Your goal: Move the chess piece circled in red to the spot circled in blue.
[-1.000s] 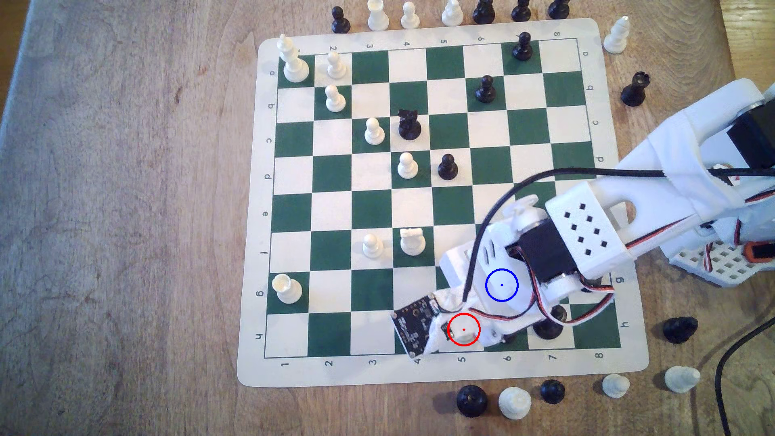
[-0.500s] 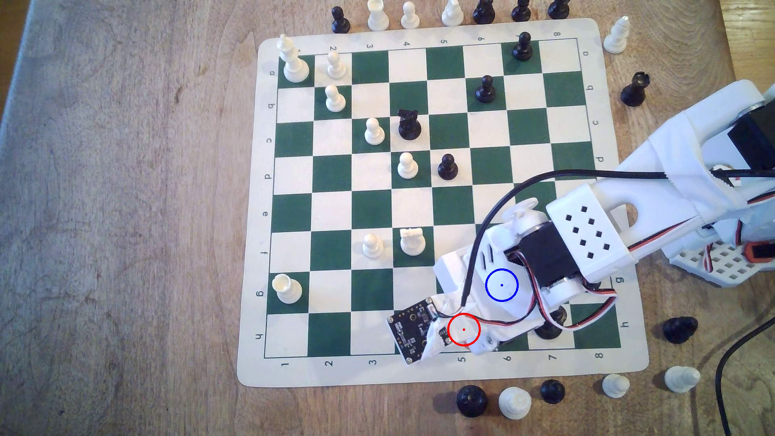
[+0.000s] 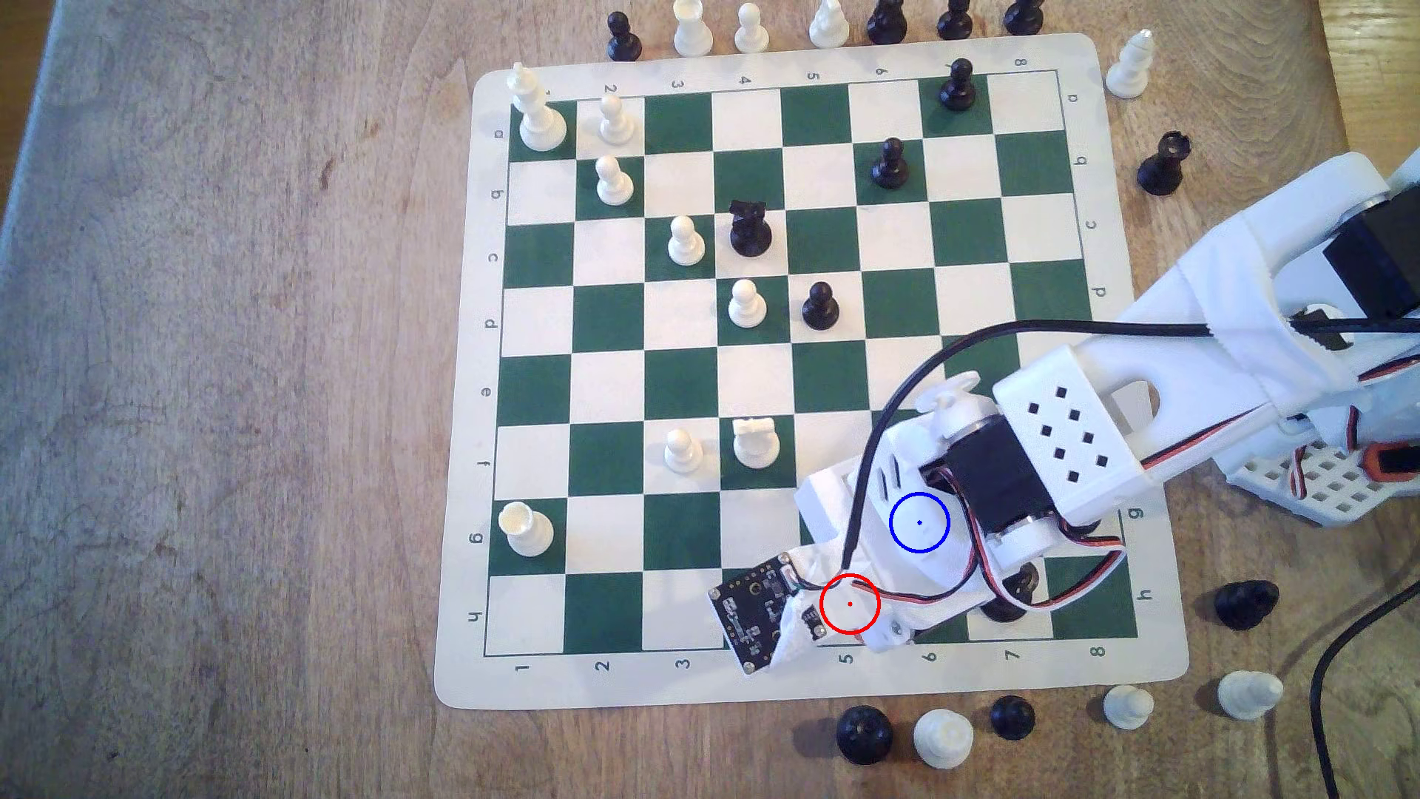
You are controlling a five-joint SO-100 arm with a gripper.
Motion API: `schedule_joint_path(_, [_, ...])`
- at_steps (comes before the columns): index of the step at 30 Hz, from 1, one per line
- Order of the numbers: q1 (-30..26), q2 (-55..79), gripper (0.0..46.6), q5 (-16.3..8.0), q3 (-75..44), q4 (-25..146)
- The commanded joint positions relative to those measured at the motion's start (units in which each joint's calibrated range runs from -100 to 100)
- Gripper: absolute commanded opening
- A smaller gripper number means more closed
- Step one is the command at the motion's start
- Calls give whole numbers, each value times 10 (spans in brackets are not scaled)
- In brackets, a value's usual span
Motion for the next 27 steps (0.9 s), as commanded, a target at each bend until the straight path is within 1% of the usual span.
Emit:
schedule_joint_path(1, [-1,-9,99,0,-53,-4])
schedule_joint_path(2, [-2,-8,95,0,-53,-4])
schedule_joint_path(3, [-2,-6,71,0,-53,-4])
schedule_joint_path(7, [-5,-5,31,3,-50,-4])
schedule_joint_path(11, [-4,-11,7,3,-49,-1])
schedule_joint_path(15, [-5,-37,4,0,-51,8])
schedule_joint_path(21, [-11,-145,4,-1,-65,69])
schedule_joint_path(24, [-10,-177,4,-1,-42,82])
schedule_joint_path(27, [-6,-214,4,0,11,85])
